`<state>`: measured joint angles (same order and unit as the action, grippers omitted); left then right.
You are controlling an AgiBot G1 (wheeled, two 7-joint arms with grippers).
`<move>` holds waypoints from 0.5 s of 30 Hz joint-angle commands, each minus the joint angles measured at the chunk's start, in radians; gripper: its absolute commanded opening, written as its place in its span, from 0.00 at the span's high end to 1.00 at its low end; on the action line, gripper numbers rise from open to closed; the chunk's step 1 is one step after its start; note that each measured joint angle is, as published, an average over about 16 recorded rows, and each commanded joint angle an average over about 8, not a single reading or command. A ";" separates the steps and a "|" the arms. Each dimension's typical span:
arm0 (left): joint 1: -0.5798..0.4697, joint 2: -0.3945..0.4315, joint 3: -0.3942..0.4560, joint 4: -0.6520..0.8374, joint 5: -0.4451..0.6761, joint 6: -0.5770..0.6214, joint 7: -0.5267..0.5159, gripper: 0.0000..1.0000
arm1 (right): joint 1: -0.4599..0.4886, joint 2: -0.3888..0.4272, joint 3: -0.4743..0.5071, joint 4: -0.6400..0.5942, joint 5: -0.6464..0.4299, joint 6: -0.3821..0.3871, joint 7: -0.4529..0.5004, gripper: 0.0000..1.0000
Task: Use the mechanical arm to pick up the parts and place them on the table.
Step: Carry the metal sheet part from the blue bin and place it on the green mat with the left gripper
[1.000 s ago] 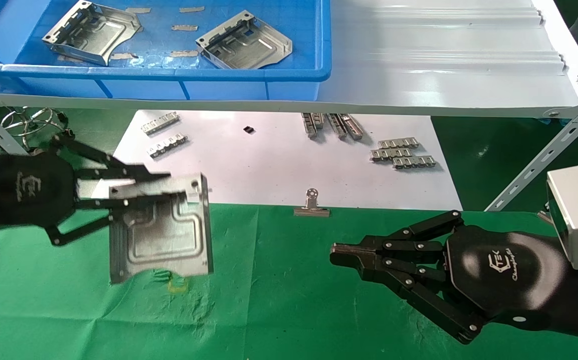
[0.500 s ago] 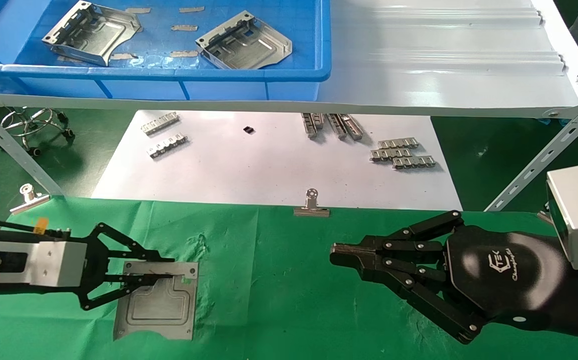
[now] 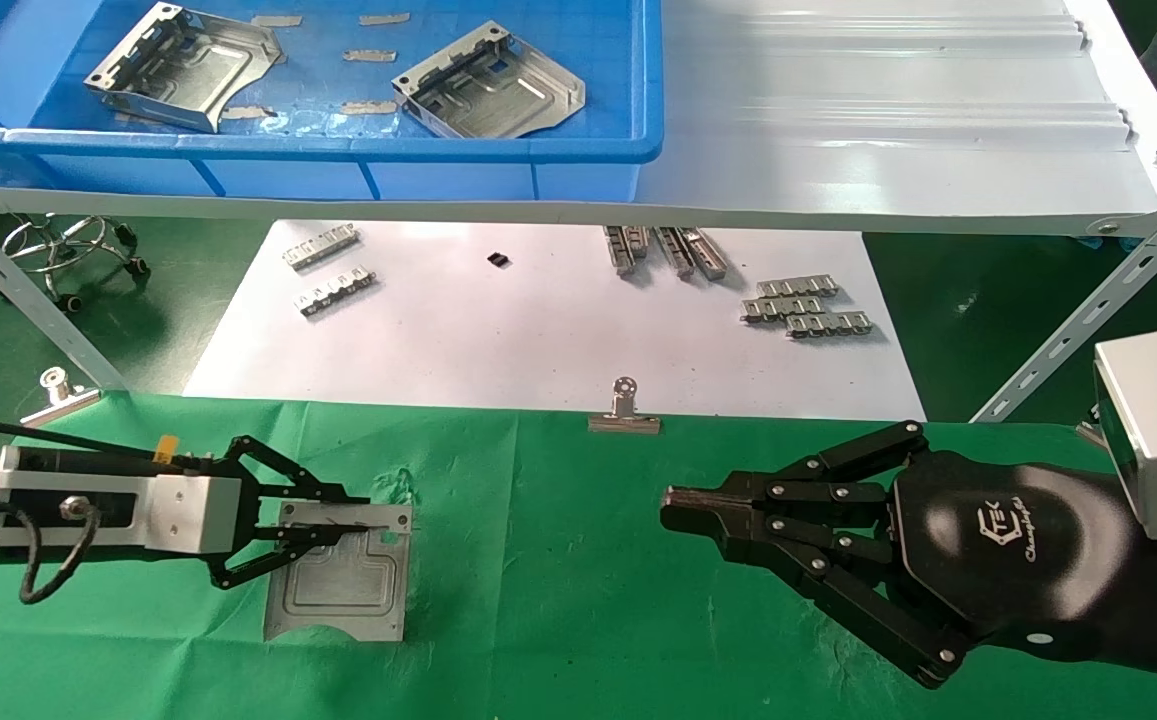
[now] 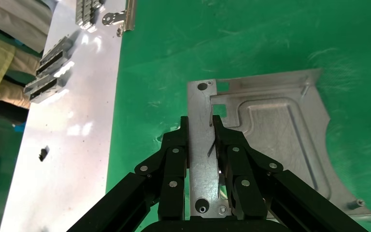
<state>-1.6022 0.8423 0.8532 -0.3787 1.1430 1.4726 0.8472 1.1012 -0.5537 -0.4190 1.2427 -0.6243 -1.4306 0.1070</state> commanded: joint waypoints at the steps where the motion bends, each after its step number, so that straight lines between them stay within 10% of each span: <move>1: -0.003 0.015 0.002 0.024 0.005 -0.006 0.021 1.00 | 0.000 0.000 0.000 0.000 0.000 0.000 0.000 1.00; 9: -0.006 0.051 0.002 0.098 0.013 -0.029 0.102 0.98 | 0.000 0.000 0.000 0.000 0.000 0.000 0.000 1.00; 15: -0.011 0.067 0.004 0.143 0.017 -0.030 0.144 0.42 | 0.000 0.000 0.000 0.000 0.000 0.000 0.000 1.00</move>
<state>-1.6137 0.9077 0.8568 -0.2384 1.1596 1.4431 0.9893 1.1012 -0.5537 -0.4190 1.2427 -0.6242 -1.4306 0.1070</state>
